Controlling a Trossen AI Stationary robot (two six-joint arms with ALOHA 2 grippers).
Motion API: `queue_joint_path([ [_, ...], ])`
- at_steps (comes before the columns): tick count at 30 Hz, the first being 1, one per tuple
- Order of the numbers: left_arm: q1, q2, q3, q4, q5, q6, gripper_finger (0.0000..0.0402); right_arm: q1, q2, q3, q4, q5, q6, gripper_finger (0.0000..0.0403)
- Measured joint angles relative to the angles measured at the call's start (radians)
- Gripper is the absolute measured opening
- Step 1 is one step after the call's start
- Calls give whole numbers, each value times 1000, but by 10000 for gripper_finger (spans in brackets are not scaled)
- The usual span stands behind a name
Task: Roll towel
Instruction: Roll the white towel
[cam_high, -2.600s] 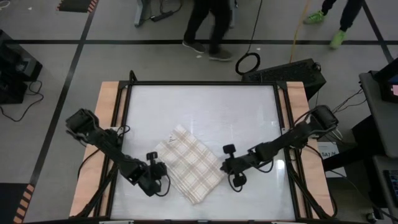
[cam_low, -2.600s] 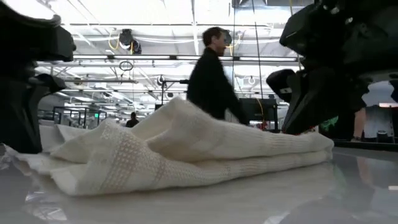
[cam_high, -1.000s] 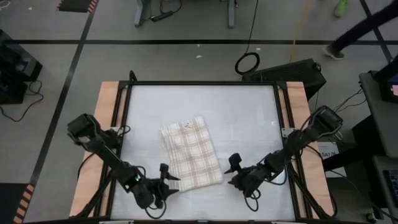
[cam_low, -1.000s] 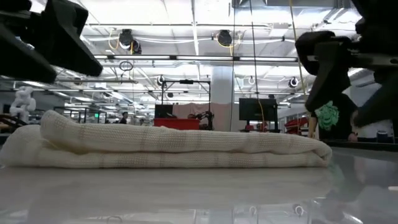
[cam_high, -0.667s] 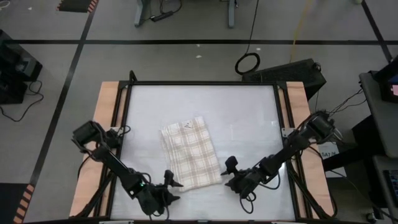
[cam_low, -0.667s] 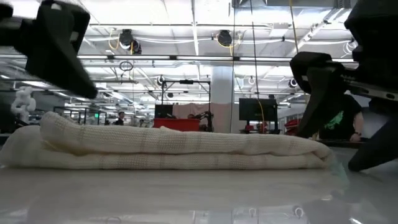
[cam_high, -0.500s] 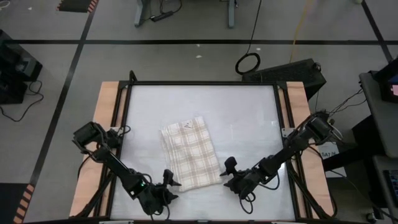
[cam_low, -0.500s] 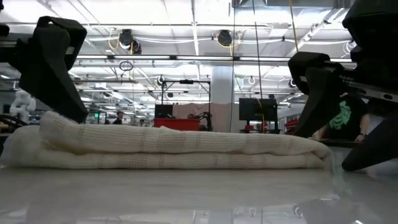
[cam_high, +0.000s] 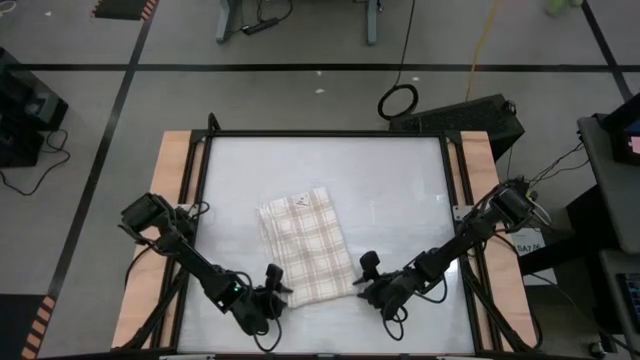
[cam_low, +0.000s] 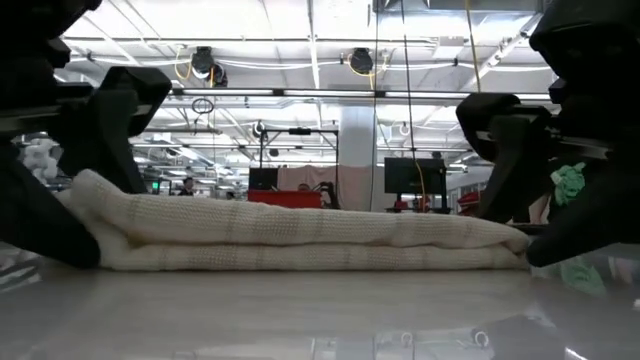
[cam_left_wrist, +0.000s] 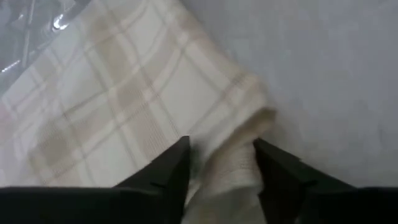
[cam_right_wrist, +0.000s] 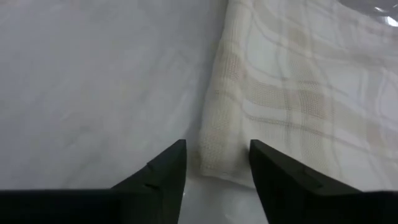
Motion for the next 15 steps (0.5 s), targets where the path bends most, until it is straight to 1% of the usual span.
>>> queue_joint_path([
  [6,-1,0,0,-50,6,-36,43,0,0,0,15,-26,11,96],
  [8,0,-1,0,-57,5,-57,17,0,0,0,16,-25,18,78],
  [10,0,-1,0,-58,5,-58,13,1,0,0,16,-33,22,72],
  [12,0,-1,0,-58,5,-58,25,3,0,0,16,-64,3,82],
  [15,0,-1,0,-58,5,-58,39,16,0,0,13,-66,-4,125],
])
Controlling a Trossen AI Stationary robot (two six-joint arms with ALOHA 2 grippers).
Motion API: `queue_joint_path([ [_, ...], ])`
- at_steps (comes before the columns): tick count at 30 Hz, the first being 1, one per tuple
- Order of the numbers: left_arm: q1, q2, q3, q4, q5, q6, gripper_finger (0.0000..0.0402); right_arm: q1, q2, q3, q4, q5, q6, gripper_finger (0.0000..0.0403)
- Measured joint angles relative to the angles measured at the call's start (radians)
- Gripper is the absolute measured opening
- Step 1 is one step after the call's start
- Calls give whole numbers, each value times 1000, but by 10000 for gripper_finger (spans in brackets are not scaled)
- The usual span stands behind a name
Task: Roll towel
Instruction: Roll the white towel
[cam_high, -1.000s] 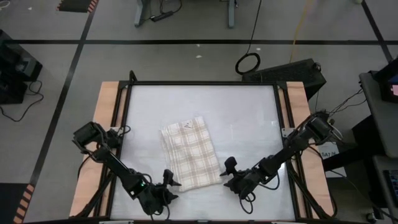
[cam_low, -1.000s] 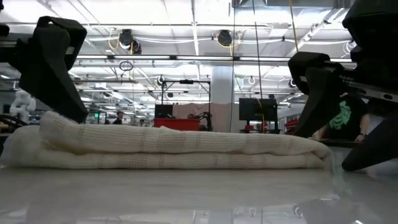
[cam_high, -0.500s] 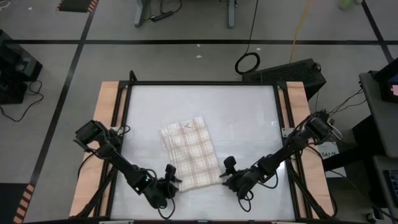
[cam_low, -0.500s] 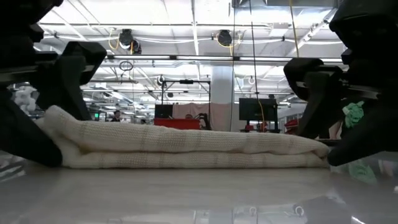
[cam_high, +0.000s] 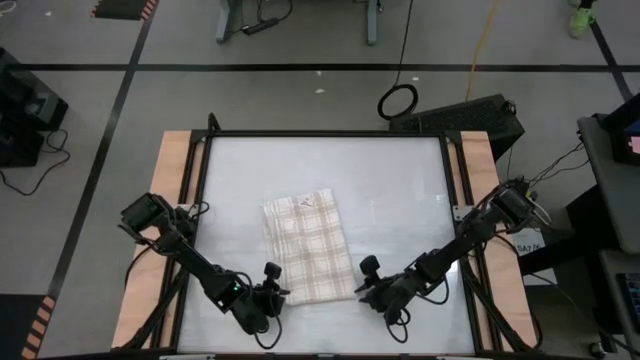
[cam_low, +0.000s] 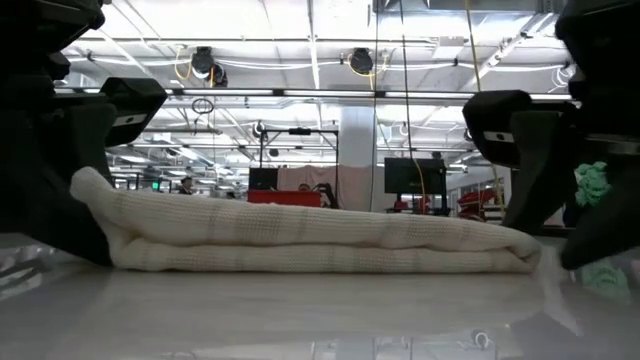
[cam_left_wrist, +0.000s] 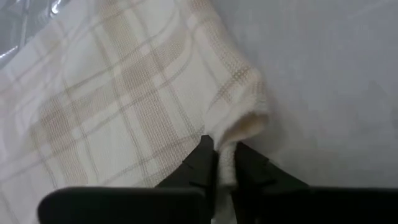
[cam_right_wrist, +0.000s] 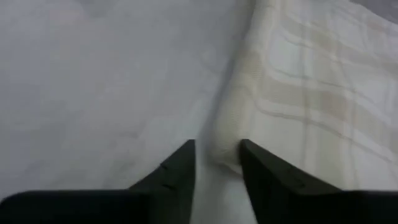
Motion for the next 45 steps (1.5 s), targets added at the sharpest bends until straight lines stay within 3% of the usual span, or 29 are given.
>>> queue_joint_path([
  [2,0,0,0,0,0,-1,41,10,0,0,-12,7,-4,166],
  [6,0,0,0,0,0,-1,43,37,0,0,-17,125,-28,241],
  [11,0,0,-1,1,-3,-1,43,30,0,0,8,148,-6,262],
  [16,0,0,-1,1,-3,-2,44,19,54,0,107,71,37,236],
  [22,0,1,-1,2,-3,-1,44,18,120,1,199,91,37,193],
  [32,-4,1,-2,18,-3,-1,44,5,132,1,233,59,14,17],
  [37,-26,-2,-2,53,-2,-14,44,2,95,-2,242,31,76,17],
  [45,-69,-75,-2,54,1,-209,44,-35,-10,-2,258,-122,326,6],
])
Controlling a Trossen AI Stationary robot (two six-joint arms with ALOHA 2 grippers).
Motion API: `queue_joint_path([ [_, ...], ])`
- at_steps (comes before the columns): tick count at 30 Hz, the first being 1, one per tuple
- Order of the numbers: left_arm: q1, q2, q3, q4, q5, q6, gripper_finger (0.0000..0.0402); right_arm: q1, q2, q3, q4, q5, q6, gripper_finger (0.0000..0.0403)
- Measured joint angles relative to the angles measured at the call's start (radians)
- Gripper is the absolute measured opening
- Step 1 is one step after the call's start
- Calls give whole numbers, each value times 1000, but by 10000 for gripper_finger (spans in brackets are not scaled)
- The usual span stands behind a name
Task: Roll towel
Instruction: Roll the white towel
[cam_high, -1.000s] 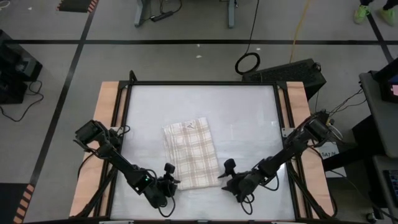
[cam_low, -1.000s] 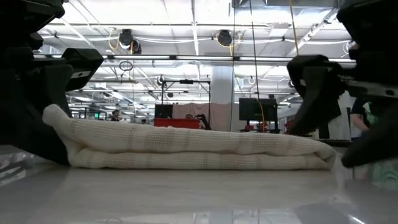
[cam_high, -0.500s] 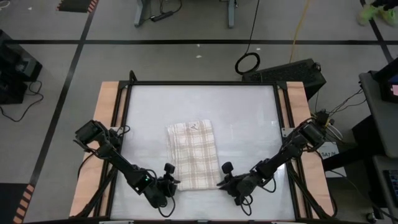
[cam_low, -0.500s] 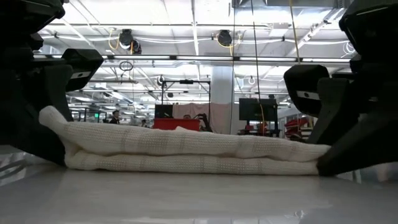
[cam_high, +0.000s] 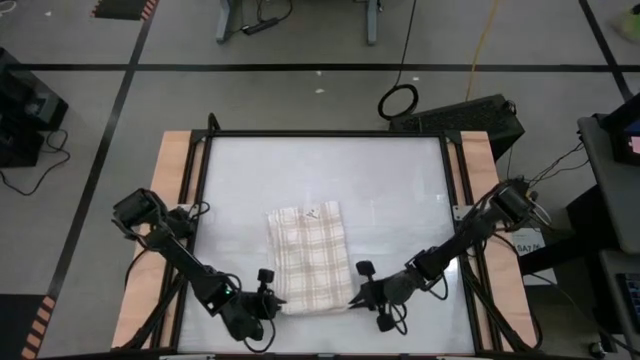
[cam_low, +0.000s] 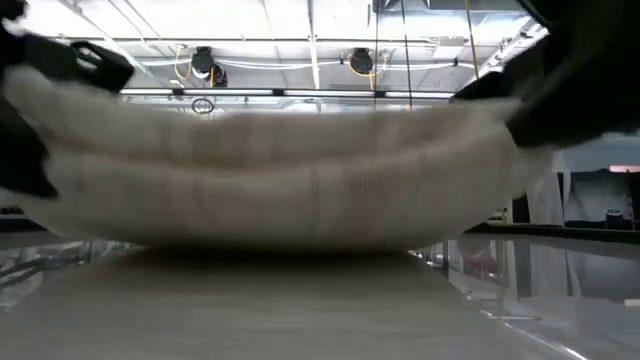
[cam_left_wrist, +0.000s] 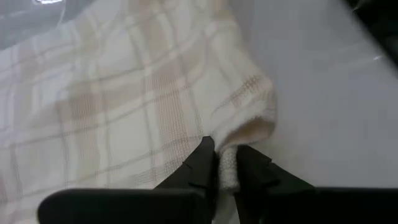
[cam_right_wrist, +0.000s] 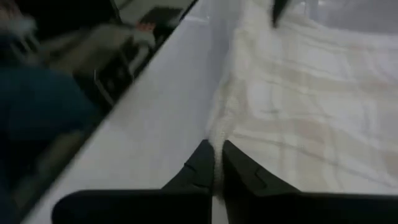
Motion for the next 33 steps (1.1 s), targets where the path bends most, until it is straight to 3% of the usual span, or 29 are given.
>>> queue_joint_path([
  [6,-29,-61,0,-1,-17,-84,44,-70,-14,1,12,-96,243,7],
  [16,-77,-134,-35,-50,-41,-179,12,-122,-14,1,179,-249,357,8],
  [24,-173,-234,-134,41,-294,-204,14,-156,-15,1,282,-254,435,8],
  [33,-184,-279,-306,57,-321,-582,14,-225,-15,1,251,-231,477,8],
])
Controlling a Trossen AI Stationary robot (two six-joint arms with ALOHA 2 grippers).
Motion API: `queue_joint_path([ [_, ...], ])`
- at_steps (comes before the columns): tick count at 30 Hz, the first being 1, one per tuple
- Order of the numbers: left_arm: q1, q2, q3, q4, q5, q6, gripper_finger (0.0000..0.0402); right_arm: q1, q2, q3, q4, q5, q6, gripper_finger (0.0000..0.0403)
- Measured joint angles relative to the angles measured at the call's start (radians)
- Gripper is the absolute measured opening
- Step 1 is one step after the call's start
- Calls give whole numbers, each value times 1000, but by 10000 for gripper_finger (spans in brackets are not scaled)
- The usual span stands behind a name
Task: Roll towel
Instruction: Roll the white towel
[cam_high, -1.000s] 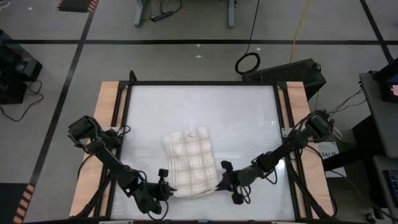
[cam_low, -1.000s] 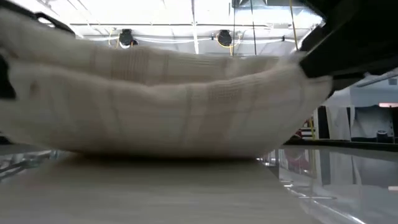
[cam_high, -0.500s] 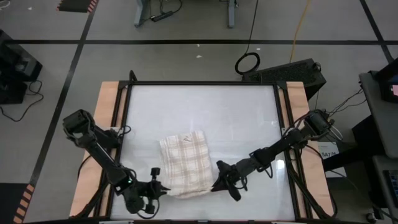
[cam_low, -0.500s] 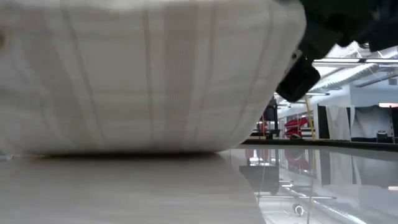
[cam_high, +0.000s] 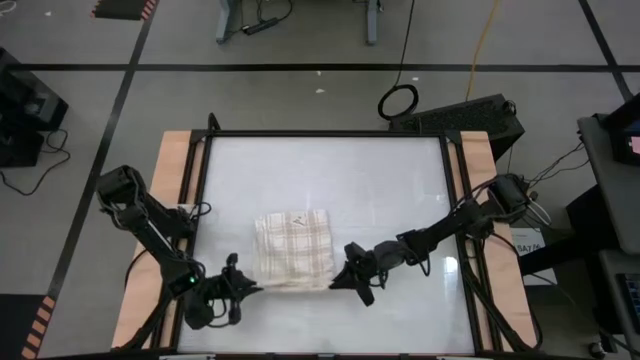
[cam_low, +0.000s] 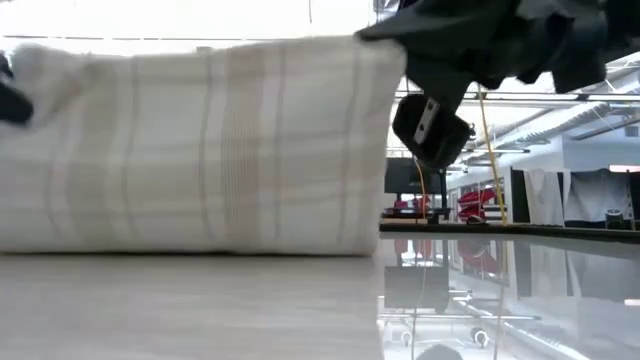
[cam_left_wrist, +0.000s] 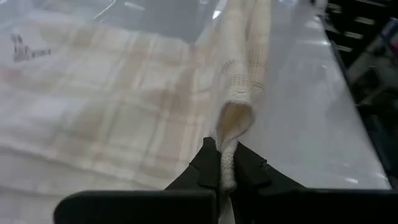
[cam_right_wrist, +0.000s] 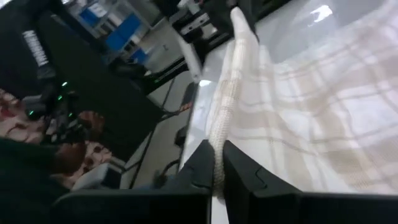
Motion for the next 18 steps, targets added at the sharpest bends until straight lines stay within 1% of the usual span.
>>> queue_joint_path([
  [4,6,0,-42,-2,-4,-92,14,-31,0,1,-106,44,7,8],
  [7,6,0,-50,5,-7,-97,14,-44,0,1,-164,70,-2,8],
  [10,6,0,-51,37,-9,-74,14,-54,0,1,-158,47,-12,8],
  [12,0,1,-53,130,3,-6,15,-48,0,1,-139,14,-10,9],
  [14,-6,1,-52,277,33,103,15,-30,0,0,-116,-28,16,9],
  [16,-14,1,-52,427,78,224,15,-6,0,0,-88,-75,51,9],
  [18,-23,1,-51,524,123,298,15,18,0,0,-37,-103,85,9],
])
